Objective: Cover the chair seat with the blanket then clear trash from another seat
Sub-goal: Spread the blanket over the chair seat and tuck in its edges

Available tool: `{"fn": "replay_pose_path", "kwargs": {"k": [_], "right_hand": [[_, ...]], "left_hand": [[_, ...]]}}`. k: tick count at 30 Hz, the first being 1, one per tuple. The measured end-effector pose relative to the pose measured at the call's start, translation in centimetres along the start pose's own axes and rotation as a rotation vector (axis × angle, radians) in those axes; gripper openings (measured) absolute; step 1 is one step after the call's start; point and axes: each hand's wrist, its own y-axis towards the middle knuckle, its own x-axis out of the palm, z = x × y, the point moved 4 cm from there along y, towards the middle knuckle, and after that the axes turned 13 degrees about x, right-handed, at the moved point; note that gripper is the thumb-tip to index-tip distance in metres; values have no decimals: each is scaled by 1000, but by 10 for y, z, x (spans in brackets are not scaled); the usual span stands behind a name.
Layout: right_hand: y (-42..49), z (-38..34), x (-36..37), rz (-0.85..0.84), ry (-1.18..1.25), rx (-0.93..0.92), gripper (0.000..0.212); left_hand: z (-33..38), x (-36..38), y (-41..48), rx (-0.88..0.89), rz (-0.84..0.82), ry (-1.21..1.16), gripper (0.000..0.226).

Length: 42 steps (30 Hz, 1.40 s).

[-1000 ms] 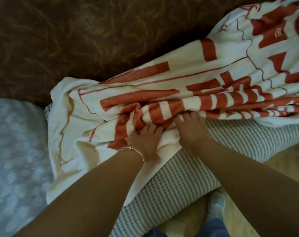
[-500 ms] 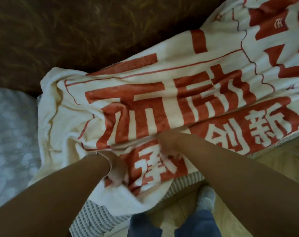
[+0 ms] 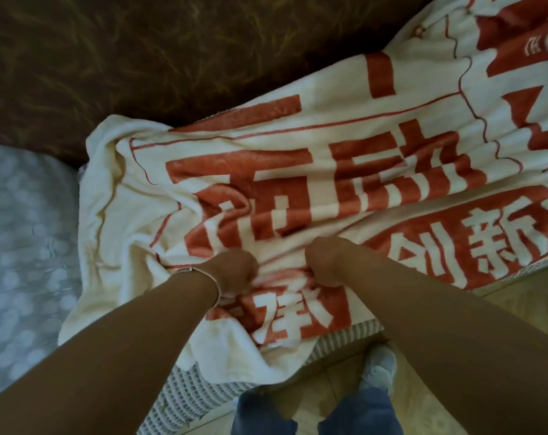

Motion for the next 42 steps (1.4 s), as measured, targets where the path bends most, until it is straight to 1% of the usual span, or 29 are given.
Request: {"fn": "replay_pose_path", "kwargs": {"k": [2, 3, 4, 5, 6, 7, 8, 9, 10, 11, 12, 13, 14, 15, 16, 18, 20, 21, 23, 24, 25, 28, 30, 33, 34, 36, 38, 40, 42], "right_hand": [[-6, 0, 7, -319, -62, 0, 23], [-10, 1, 13, -503, -81, 31, 24], [-13, 1, 19, -650, -68, 59, 21], [-13, -2, 23, -718, -43, 58, 20], [-7, -6, 23, -664, -16, 26, 22], [0, -9, 17, -506, 23, -18, 28], [7, -12, 4, -289, 73, -63, 34], [13, -13, -10, -93, 173, -79, 31], [16, -12, -23, 61, 276, -83, 21], [17, -11, -33, 157, 318, -73, 24], [20, -13, -38, 187, 300, -60, 38], [20, -13, -38, 184, 246, -44, 49], [22, -14, -35, 191, 183, -32, 54], [21, -16, -34, 221, 142, -27, 54], [23, -17, -33, 246, 133, -27, 53], [25, -17, -36, 275, 161, -42, 46], [28, -16, -43, 293, 198, -58, 39], [30, -16, -46, 301, 198, -72, 36], [34, -16, -51, 327, 198, -91, 33], [35, -16, -54, 345, 197, -103, 33], [37, -17, -56, 356, 197, -115, 34], [41, -31, -62, 396, 178, -162, 35], [43, -48, -69, 466, 189, -180, 35], [47, -75, -88, 617, 242, -153, 37], [47, -83, -97, 680, 260, -132, 37], [53, -100, -113, 745, 246, -99, 41], [62, -118, -123, 701, 242, -66, 58], [70, -135, -132, 637, 228, -30, 68], [75, -149, -138, 632, 186, -19, 59]], "left_hand": [[10, 23, -7, 41, -335, -256, 7], [18, 35, -13, 33, -489, -406, 13], [25, 43, -18, 19, -594, -534, 20], [29, 47, -18, 22, -613, -594, 24], [28, 46, -15, 40, -549, -595, 25], [23, 39, -8, 62, -405, -571, 24], [14, 26, 0, 80, -193, -550, 20], [3, 10, 6, 80, 37, -509, 16], [-9, -9, 8, 79, 247, -417, 17], [-19, -25, 7, 50, 414, -261, 29], [-30, -32, 3, -27, 469, -63, 45], [-37, -35, -2, -118, 434, 118, 55], [-45, -33, -7, -198, 358, 261, 59], [-51, -30, -12, -252, 298, 338, 61], [-57, -26, -16, -291, 270, 360, 61], [-65, -17, -22, -320, 268, 373, 62], [-71, -14, -24, -383, 321, 390, 58], [-74, -13, -28, -460, 348, 383, 54], [-82, -4, -37, -639, 373, 286, 51], [-86, 1, -41, -704, 347, 221, 51], [-88, 4, -42, -715, 318, 182, 49], [-89, -2, -43, -610, 272, 250, 40], [-96, -3, -43, -560, 230, 219, 35], [-99, 18, -54, -484, 35, 87, 34], [-101, 25, -58, -455, 2, 86, 33], [-110, 34, -65, -363, 43, 135, 33], [-127, 29, -73, -273, 238, 355, 45], [-145, 14, -82, -319, 403, 482, 57], [-157, 10, -79, -293, 411, 366, 53]]}}
